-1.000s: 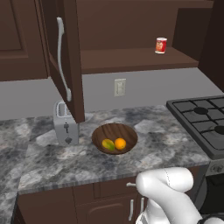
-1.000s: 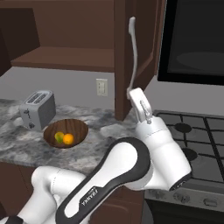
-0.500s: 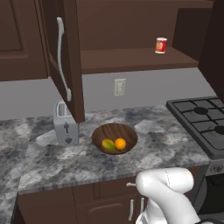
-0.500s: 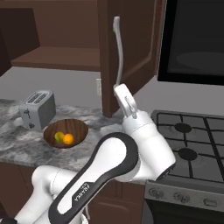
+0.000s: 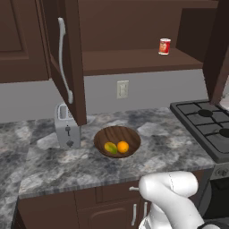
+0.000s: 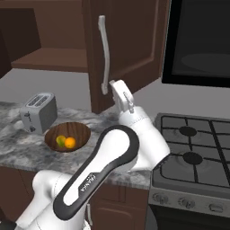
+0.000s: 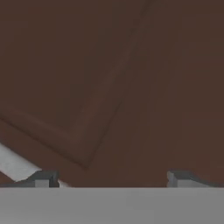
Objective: Open the cabinet. Pick the orange and mango from the cabinet and place them into the bowl. Then close the cabinet.
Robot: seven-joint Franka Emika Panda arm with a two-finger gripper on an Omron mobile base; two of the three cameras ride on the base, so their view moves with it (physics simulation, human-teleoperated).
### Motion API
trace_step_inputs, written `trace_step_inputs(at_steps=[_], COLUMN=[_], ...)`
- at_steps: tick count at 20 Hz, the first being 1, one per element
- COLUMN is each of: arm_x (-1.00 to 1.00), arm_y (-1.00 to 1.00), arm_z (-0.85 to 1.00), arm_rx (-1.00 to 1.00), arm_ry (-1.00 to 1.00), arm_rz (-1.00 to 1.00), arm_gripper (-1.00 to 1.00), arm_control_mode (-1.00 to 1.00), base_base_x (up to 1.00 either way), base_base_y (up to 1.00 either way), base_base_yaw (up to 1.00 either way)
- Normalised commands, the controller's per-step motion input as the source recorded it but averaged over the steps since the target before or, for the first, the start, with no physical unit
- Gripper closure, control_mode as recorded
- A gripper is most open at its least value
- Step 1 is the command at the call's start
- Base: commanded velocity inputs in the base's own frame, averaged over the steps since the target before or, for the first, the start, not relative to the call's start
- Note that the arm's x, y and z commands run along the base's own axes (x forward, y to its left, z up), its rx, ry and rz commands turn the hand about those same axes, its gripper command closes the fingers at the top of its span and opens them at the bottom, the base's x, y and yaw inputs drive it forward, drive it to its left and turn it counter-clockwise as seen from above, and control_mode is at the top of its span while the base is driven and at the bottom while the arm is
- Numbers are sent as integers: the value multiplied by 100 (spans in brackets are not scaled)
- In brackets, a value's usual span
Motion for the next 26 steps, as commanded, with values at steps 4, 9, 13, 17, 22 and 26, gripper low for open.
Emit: trace_step_inputs(at_steps=[4, 9, 13, 17, 22, 26], arm_x=[48, 46, 50, 57, 69, 72], arm_y=[21, 24, 31, 57, 41, 23], arm_z=[0, 0, 0, 0, 0, -10], arm_rx=[6, 4, 0, -1, 0, -1], arm_ry=[0, 9, 28, 32, 22, 6], arm_rz=[13, 7, 0, 0, -1, -9], arm_gripper=[-100, -100, -100, -100, -100, -100], arm_control_mode=[-100, -100, -100, -100, -100, -100], base_base_x=[0, 0, 0, 0, 0, 0], base_base_y=[0, 0, 0, 0, 0, 0], base_base_yaw=[0, 0, 0, 0, 0, 0])
